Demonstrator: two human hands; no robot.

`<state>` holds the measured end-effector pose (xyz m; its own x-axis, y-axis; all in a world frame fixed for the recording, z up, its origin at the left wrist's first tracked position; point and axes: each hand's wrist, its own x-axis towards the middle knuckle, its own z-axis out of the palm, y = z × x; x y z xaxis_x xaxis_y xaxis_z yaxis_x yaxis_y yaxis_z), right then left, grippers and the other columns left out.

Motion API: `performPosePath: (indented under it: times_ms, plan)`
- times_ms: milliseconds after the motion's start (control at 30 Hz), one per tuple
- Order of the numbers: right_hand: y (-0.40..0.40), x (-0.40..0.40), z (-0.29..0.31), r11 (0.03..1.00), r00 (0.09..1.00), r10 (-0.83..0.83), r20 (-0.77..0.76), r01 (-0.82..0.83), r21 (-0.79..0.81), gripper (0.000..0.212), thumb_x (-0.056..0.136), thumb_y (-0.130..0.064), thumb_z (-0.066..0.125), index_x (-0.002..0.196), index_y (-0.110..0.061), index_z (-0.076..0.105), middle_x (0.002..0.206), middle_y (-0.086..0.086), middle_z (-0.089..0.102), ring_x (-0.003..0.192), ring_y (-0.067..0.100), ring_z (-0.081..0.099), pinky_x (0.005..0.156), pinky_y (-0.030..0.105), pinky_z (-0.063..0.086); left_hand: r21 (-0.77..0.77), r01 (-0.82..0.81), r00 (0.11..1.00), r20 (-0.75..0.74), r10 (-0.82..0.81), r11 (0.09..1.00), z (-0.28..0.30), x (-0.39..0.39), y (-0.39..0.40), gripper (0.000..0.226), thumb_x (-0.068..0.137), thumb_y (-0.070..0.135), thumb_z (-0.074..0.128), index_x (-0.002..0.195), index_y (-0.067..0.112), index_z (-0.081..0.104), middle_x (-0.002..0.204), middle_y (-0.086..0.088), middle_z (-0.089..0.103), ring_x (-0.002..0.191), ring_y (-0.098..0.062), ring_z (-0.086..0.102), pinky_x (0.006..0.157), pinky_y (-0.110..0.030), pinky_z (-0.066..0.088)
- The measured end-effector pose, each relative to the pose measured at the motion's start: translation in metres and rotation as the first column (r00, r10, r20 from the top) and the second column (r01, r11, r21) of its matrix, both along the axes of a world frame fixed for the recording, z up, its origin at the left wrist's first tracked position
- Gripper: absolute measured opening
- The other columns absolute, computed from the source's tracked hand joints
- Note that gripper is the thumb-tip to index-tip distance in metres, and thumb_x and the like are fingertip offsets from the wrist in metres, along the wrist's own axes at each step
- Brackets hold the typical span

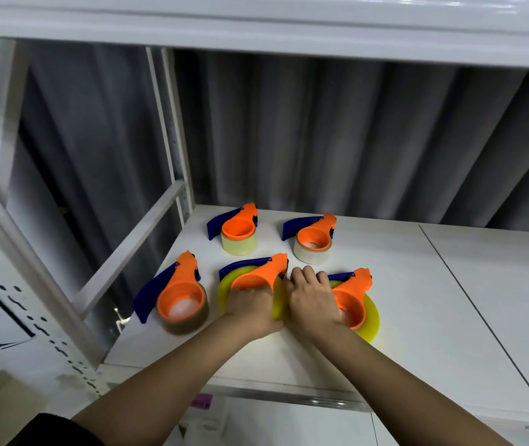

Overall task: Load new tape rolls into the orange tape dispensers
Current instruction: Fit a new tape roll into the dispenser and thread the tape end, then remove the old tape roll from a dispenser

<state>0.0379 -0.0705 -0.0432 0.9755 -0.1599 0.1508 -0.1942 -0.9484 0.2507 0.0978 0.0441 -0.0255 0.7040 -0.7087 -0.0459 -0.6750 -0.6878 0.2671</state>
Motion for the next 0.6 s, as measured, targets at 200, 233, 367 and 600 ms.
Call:
performPosePath:
  times_ms: [200, 233, 367, 600]
  plan:
    - [-0.001, 0.006, 0.017, 0.993, 0.991, -0.119, 0.056, 0.118, 0.022, 0.026, 0.083, -0.024, 0.066, 0.108, -0.016, 0.069, 0.098, 0.006, 0.062, 0.091, 0.026, 0.057, 0.075, 0.038, 0.045, -0.094, 0.034, 0.998, 0.056, -0.029, 0.995, 0.021, 0.022, 0.040, 0.037, 0.092, 0.042, 0.049, 0.124, 0.023, 0.055, 0.117, 0.003, 0.063, 0.104, -0.015, 0.060, 0.083, -0.032, 0.049]
    - [0.000, 0.008, 0.020, 0.992, 0.993, -0.110, 0.046, 0.107, 0.074, 0.026, 0.087, -0.021, 0.062, 0.111, -0.014, 0.067, 0.103, 0.008, 0.062, 0.095, 0.028, 0.057, 0.078, 0.039, 0.045, -0.126, 0.015, 0.997, 0.072, -0.005, 0.992, 0.021, 0.029, 0.049, 0.034, 0.093, 0.040, 0.049, 0.120, 0.022, 0.057, 0.117, 0.003, 0.063, 0.103, -0.015, 0.061, 0.085, -0.033, 0.050]
    - [0.018, 0.021, 0.026, 0.994, 0.997, -0.036, 0.072, 0.028, 0.108, 0.023, 0.083, -0.022, 0.060, 0.101, -0.012, 0.069, 0.099, 0.009, 0.066, 0.090, 0.031, 0.060, 0.071, 0.038, 0.045, -0.164, -0.069, 0.981, 0.171, 0.097, 0.984, 0.020, 0.052, 0.080, 0.030, 0.093, 0.039, 0.050, 0.112, 0.018, 0.060, 0.108, 0.001, 0.066, 0.095, -0.016, 0.062, 0.081, -0.033, 0.050]
    - [0.063, 0.048, 0.027, 0.973, 0.986, 0.141, 0.089, -0.155, 0.171, 0.032, 0.094, -0.026, 0.045, 0.116, -0.009, 0.060, 0.119, 0.011, 0.058, 0.113, 0.032, 0.050, 0.091, 0.038, 0.038, 0.053, -0.145, 0.912, 0.394, 0.113, 0.988, 0.010, 0.059, 0.107, 0.035, 0.092, 0.044, 0.041, 0.107, 0.017, 0.057, 0.103, 0.001, 0.064, 0.091, -0.019, 0.060, 0.082, -0.032, 0.038]
